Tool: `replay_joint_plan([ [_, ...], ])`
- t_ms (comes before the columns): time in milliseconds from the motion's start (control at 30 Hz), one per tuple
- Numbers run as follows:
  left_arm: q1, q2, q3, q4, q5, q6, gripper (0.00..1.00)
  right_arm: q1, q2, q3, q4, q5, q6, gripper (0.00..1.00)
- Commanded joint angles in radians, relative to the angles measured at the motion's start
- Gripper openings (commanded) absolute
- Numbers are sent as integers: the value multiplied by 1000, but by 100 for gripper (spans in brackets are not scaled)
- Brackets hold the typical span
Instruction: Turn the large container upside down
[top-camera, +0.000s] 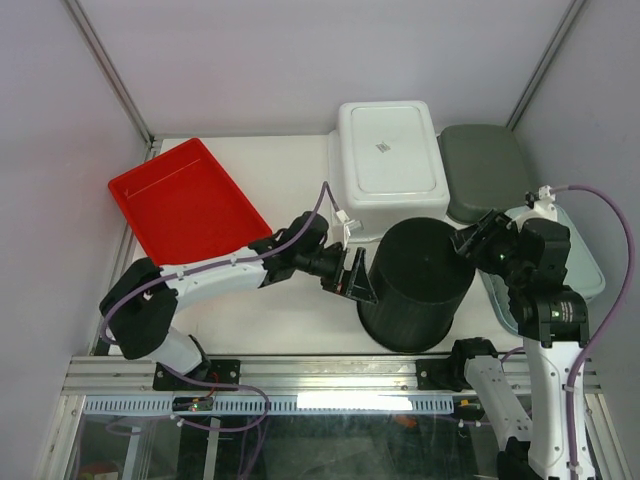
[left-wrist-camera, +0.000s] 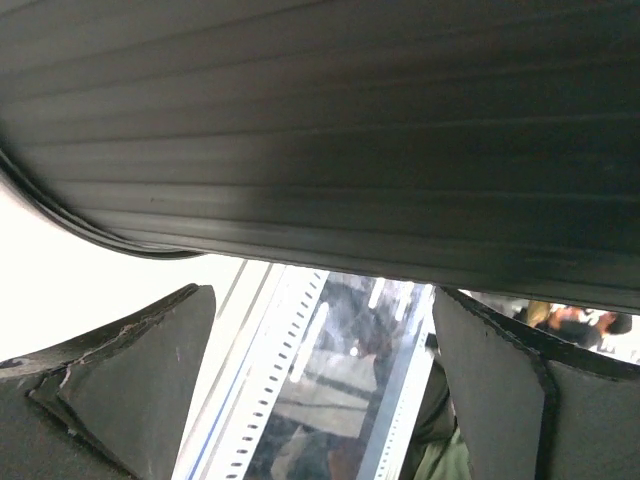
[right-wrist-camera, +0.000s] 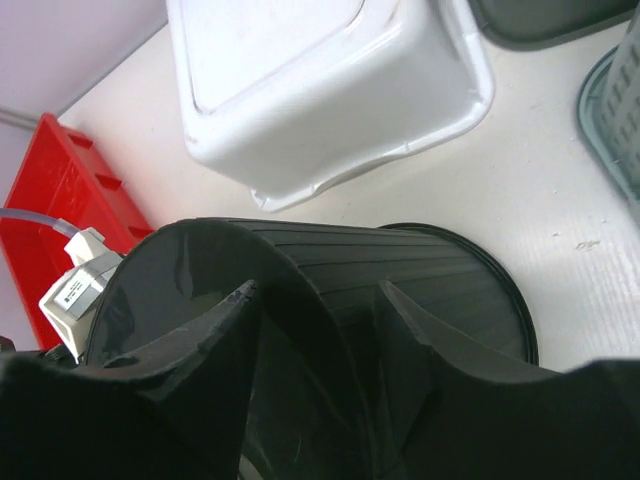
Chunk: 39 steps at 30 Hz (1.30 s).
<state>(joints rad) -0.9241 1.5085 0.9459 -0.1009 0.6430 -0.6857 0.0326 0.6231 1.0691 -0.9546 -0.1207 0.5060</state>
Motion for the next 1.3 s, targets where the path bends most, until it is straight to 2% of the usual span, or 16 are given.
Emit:
replay_joint_plan([
  [0,63,51,83,227,-64,-112,93,6,31,11,64,13,14,55],
  [133,73,125,167,232,-100,-115,94,7,68,93,35,96,-10,78],
  [233,73,172,221,222,-105,-110,94,7,91,176,6,156,-40,87],
  [467,80,154,238,186,-127,-82,95,6,98,321,-53,186,-143,86],
  [700,132,71,195,170,-119,-71,96,7,96,351,-100,237,-201,86],
  [833,158,22,227,38,-187,8,96,6,86,331,-66,80,-232,85],
  [1033,275,-114,291,-214,-366,135,99,6,113,317,-2,-175,-266,81],
  [1167,389,-186,300,-336,-487,170,99,6,180,299,64,-348,-205,71],
  [1267,506,-216,292,-402,-528,170,99,27,210,249,234,-514,-81,67],
])
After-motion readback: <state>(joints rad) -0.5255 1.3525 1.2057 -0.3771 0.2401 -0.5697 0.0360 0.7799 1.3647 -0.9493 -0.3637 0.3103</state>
